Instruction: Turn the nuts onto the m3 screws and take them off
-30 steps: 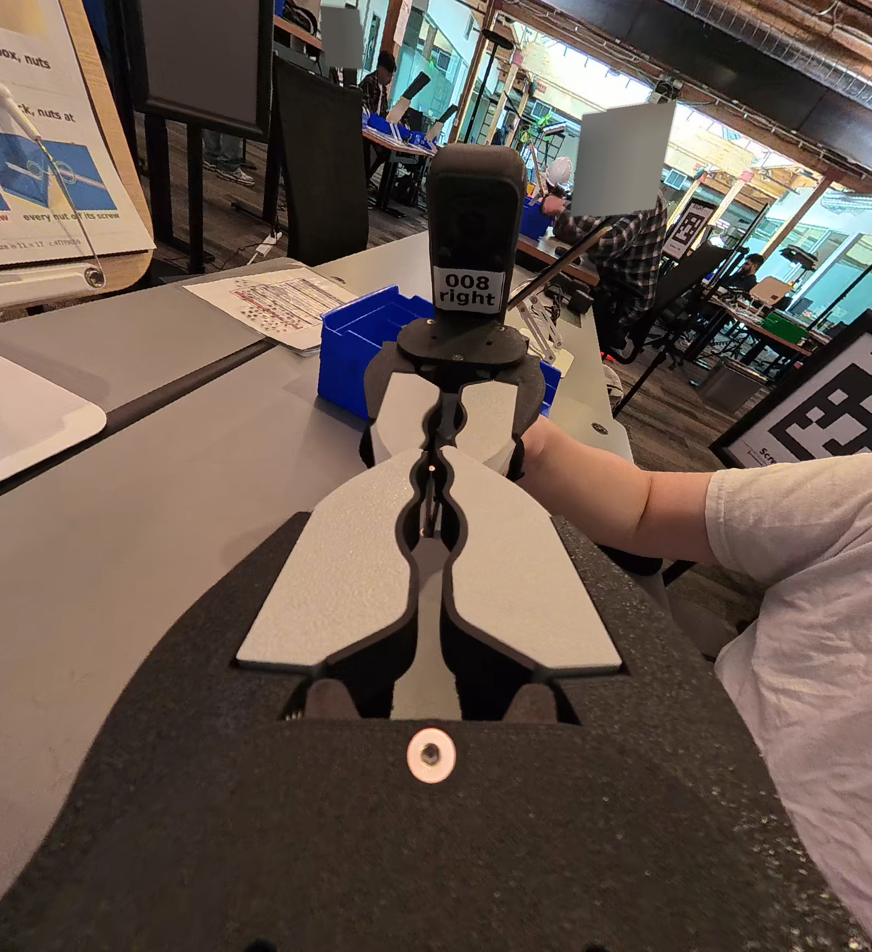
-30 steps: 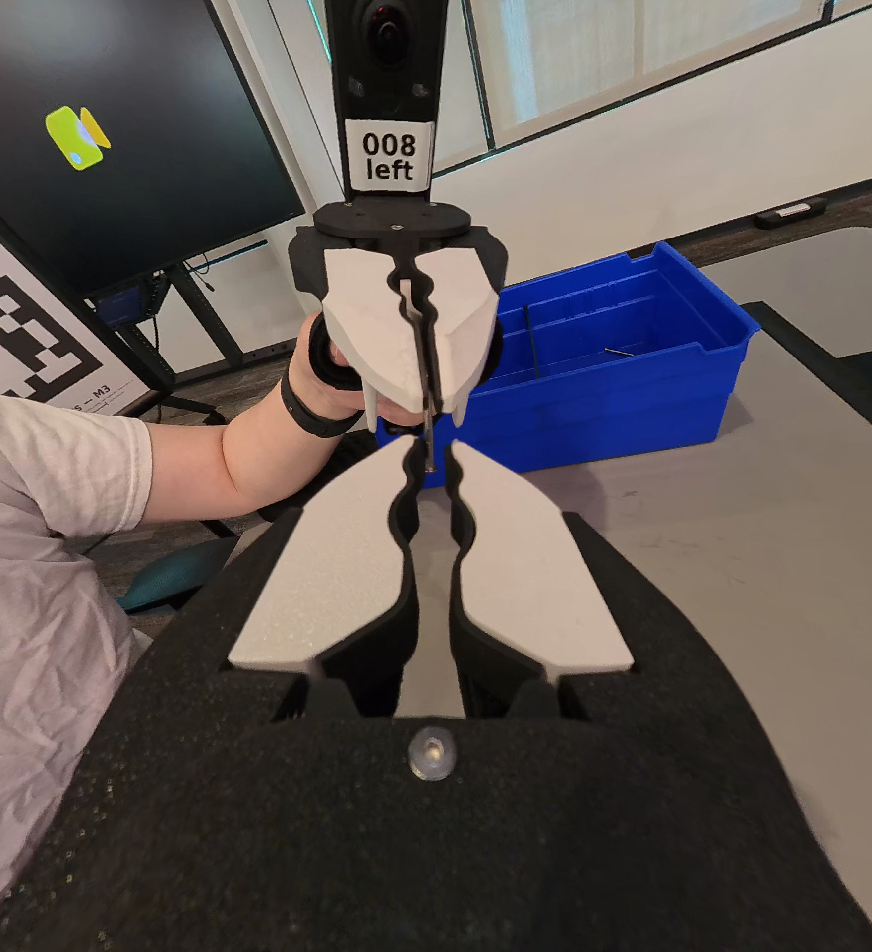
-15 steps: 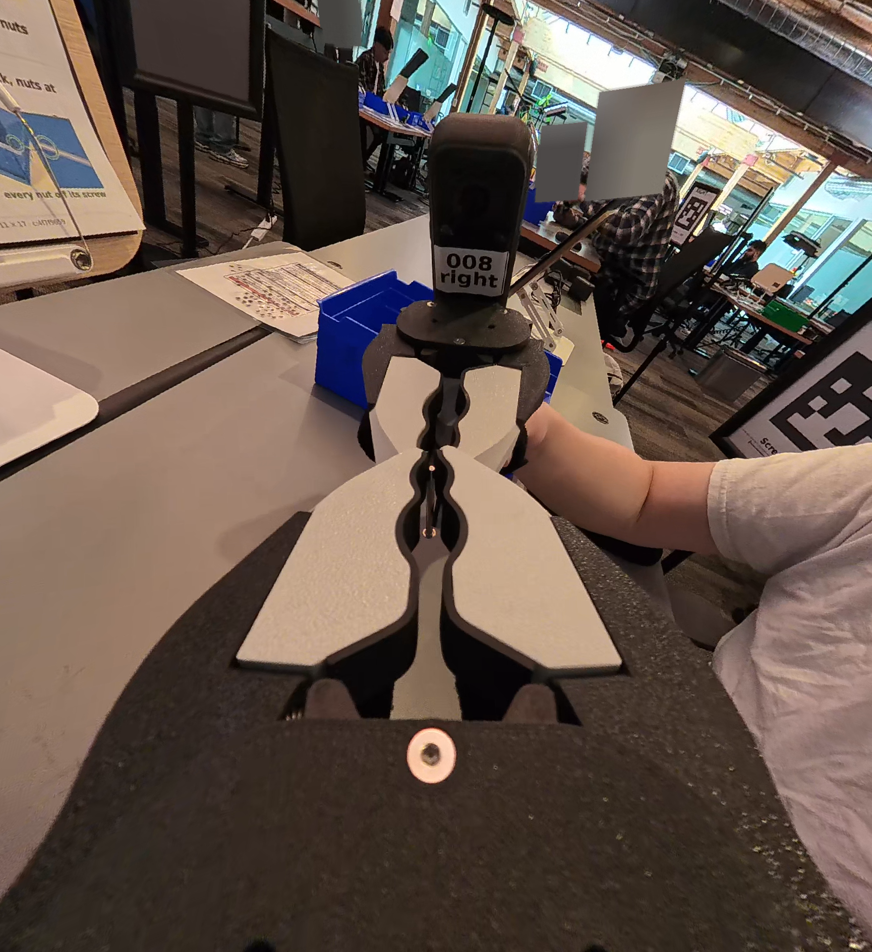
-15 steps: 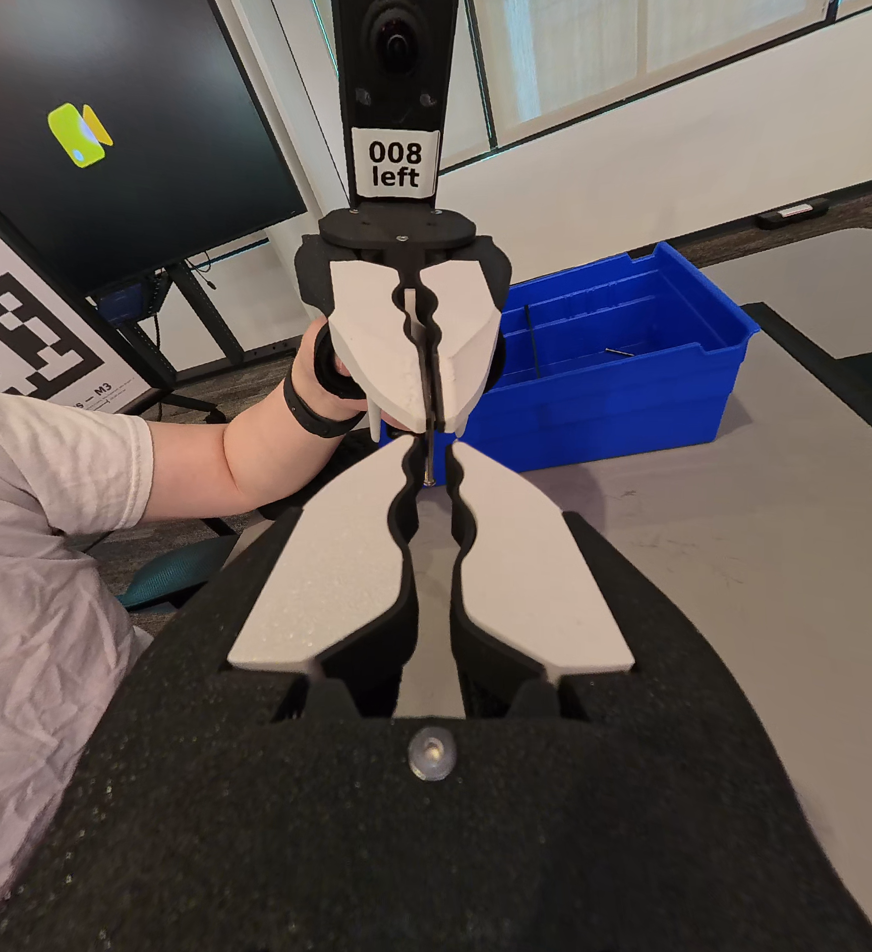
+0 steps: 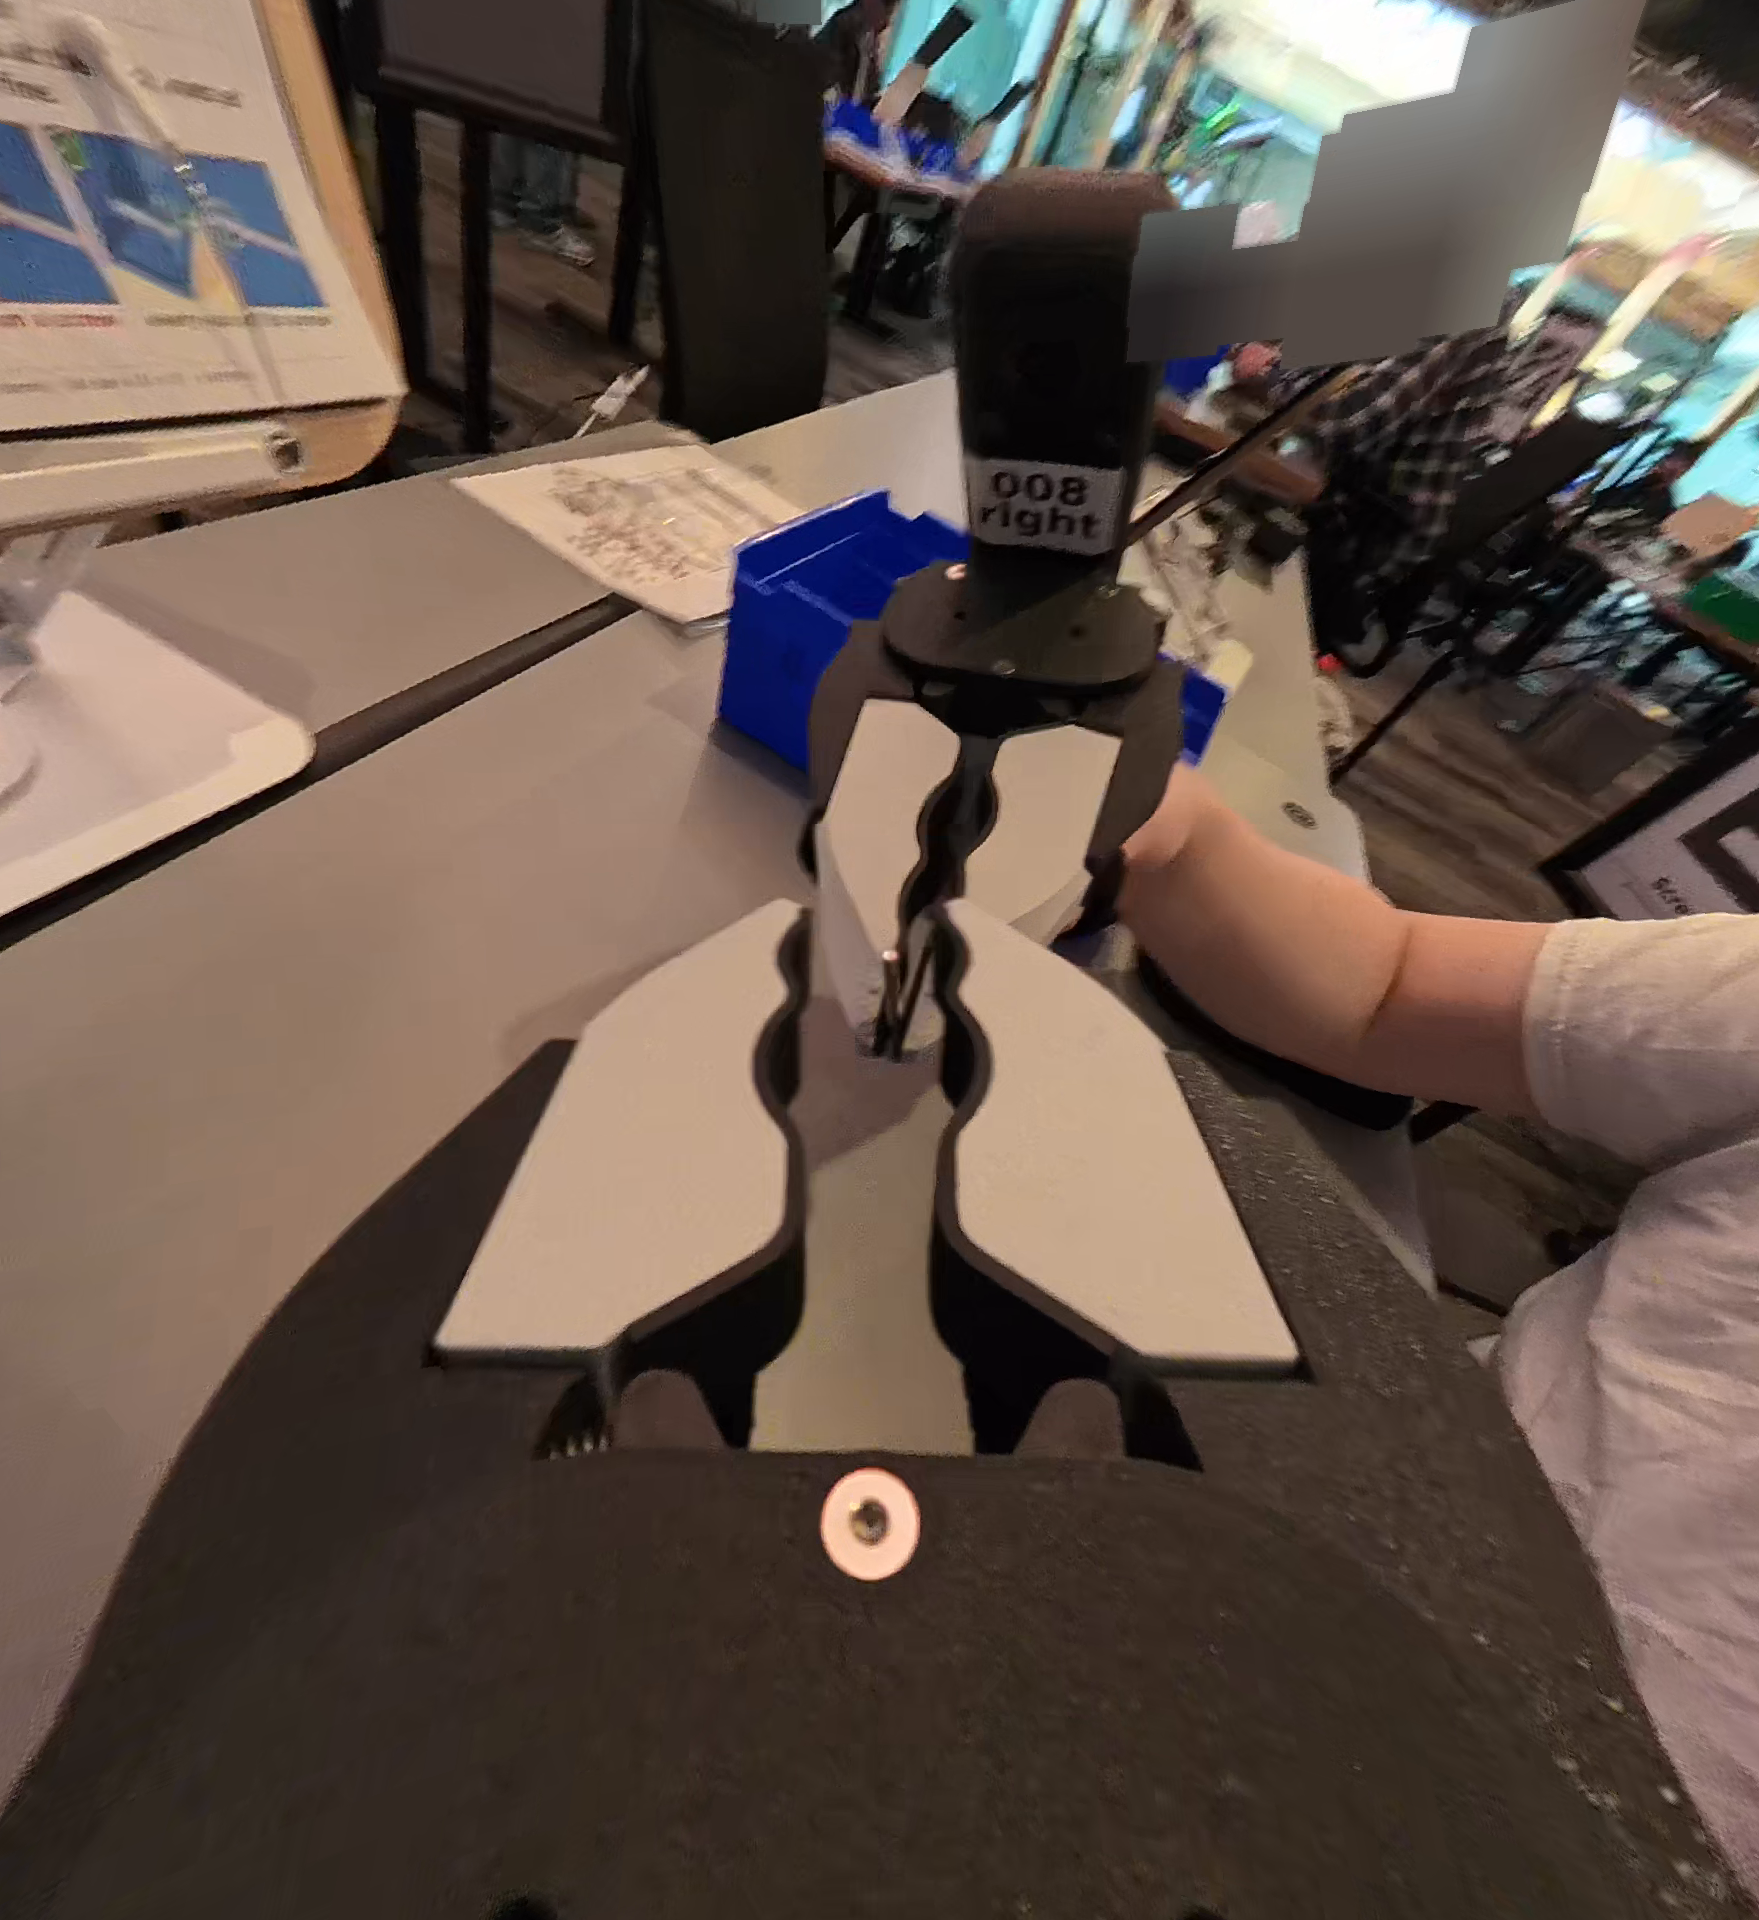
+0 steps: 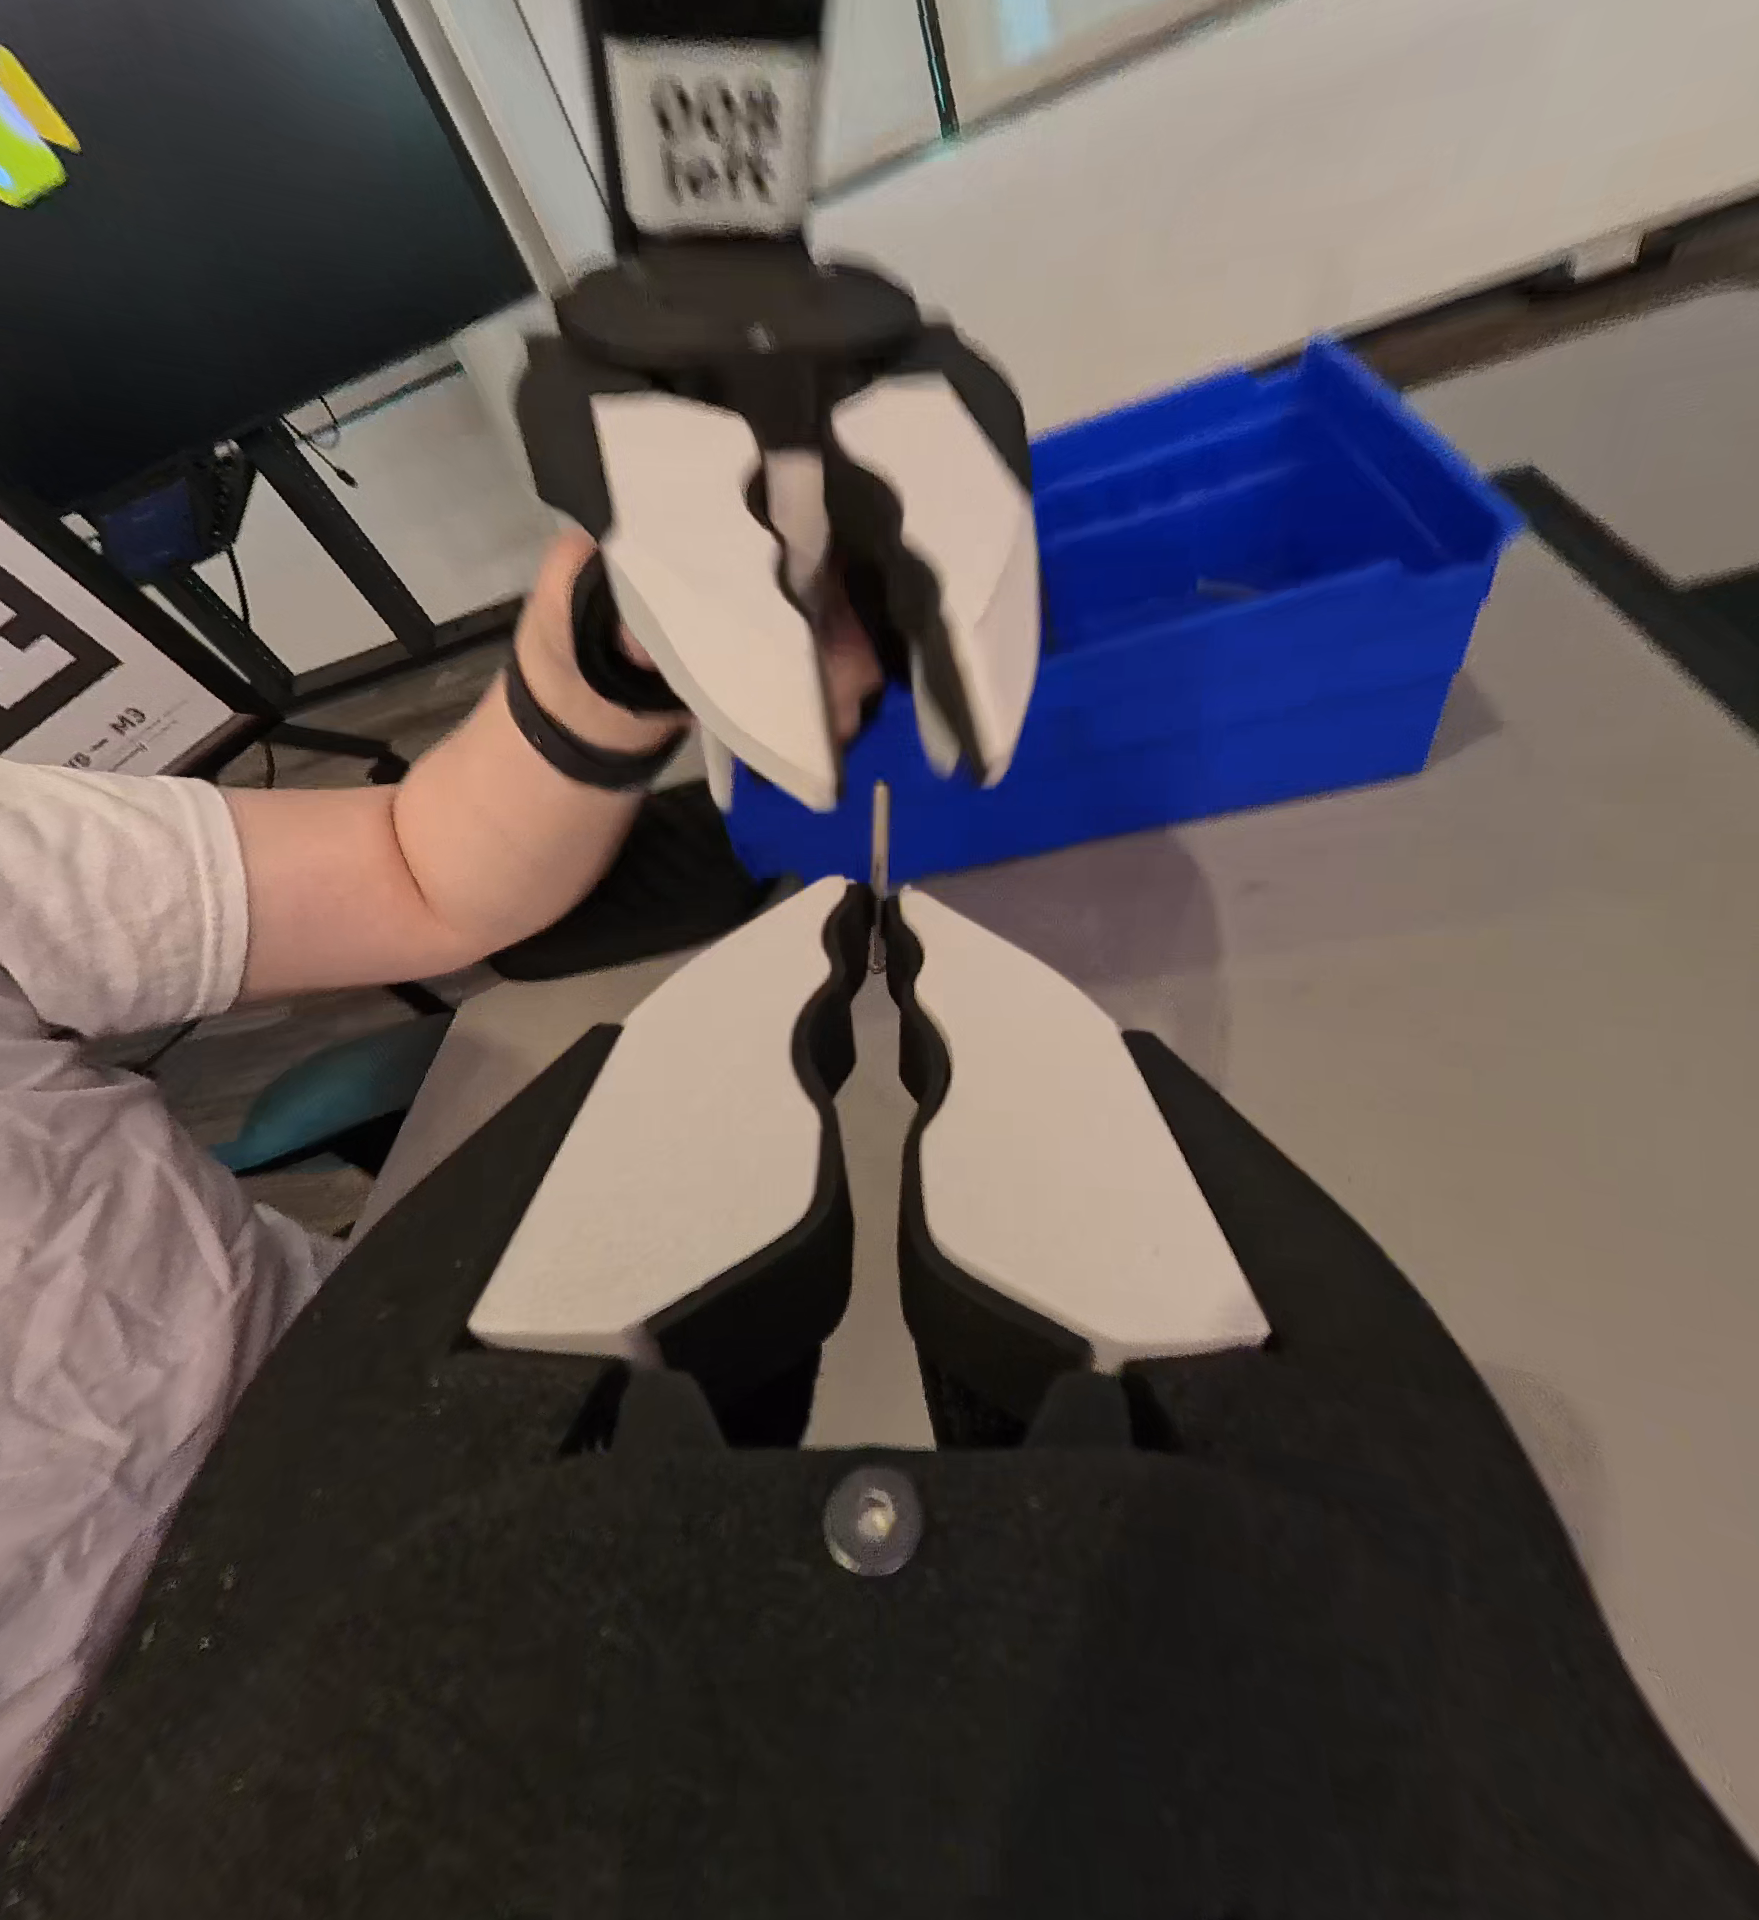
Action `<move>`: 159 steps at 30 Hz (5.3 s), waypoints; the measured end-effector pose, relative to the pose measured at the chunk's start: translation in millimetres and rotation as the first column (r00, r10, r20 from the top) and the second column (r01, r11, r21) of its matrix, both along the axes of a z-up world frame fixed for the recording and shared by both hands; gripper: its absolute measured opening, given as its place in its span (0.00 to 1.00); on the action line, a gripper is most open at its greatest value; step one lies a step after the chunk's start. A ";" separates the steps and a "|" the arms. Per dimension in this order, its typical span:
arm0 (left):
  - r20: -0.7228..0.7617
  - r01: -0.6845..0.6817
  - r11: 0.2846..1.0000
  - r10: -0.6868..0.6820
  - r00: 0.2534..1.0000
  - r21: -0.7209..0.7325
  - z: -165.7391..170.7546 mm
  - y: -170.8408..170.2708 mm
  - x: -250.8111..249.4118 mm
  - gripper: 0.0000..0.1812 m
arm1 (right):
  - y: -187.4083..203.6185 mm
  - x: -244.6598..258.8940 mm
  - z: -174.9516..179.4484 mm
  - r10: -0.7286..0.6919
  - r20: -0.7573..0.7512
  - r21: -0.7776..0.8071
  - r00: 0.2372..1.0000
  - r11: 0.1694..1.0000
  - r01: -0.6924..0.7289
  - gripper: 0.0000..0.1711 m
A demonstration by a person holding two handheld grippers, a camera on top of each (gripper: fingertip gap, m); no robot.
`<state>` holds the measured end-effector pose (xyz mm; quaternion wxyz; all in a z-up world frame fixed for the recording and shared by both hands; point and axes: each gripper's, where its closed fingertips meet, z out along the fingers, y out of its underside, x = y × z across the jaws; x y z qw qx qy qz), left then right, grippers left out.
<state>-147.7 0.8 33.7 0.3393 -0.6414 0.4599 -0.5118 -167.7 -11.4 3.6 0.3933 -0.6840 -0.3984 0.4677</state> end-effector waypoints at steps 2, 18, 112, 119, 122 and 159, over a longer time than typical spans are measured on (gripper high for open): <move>-0.131 -0.047 0.997 0.054 0.990 0.053 -8.1 12.9 -17.3 0.26 | 6.6 8.0 -24.4 -0.038 0.130 -0.076 0.991 0.996 0.048 0.02; -0.925 -0.531 0.847 0.211 0.316 0.011 -132.7 52.2 -284.5 0.08 | 22.9 35.1 -102.4 -0.092 0.523 -0.096 0.847 0.981 0.166 0.02; -0.709 -0.277 0.958 0.244 0.662 0.071 -92.6 62.0 -220.7 0.03 | 18.8 39.3 -111.6 -0.054 0.572 -0.108 0.818 0.984 0.140 0.01; -0.400 -0.078 0.987 0.129 0.907 0.141 -15.4 25.2 -156.9 0.03 | 20.4 33.3 -92.6 -0.090 0.545 -0.005 0.834 0.994 0.110 0.01; -0.331 0.017 0.984 0.042 0.943 0.175 -0.6 6.9 -128.2 0.03 | 13.7 29.1 -85.3 -0.073 0.549 0.021 0.833 0.997 0.074 0.01; -0.593 -0.014 0.999 -0.013 0.805 -0.042 -118.9 -12.0 -2.6 0.03 | -41.1 77.5 -119.6 0.205 0.804 -0.227 0.558 0.973 -0.031 0.08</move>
